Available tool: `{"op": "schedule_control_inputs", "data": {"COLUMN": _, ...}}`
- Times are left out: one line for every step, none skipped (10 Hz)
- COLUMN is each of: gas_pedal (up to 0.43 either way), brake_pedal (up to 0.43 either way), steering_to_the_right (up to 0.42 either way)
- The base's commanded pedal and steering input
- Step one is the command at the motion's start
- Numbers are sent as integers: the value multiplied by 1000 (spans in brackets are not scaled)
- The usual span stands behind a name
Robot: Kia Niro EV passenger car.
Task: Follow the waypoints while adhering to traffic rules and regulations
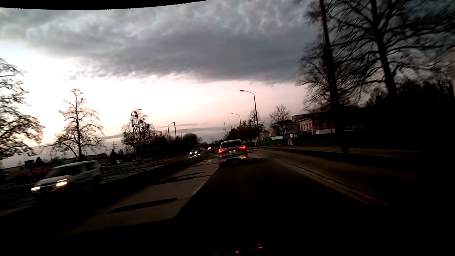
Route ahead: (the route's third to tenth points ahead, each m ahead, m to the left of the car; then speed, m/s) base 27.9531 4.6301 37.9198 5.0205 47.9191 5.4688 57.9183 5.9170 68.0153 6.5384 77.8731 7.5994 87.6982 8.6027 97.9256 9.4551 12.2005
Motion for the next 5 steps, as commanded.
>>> {"op": "schedule_control_inputs", "data": {"gas_pedal": 0, "brake_pedal": 67, "steering_to_the_right": -9}}
{"op": "schedule_control_inputs", "data": {"gas_pedal": 0, "brake_pedal": 61, "steering_to_the_right": -8}}
{"op": "schedule_control_inputs", "data": {"gas_pedal": 0, "brake_pedal": 49, "steering_to_the_right": -7}}
{"op": "schedule_control_inputs", "data": {"gas_pedal": 0, "brake_pedal": 49, "steering_to_the_right": -7}}
{"op": "schedule_control_inputs", "data": {"gas_pedal": 0, "brake_pedal": 49, "steering_to_the_right": -6}}
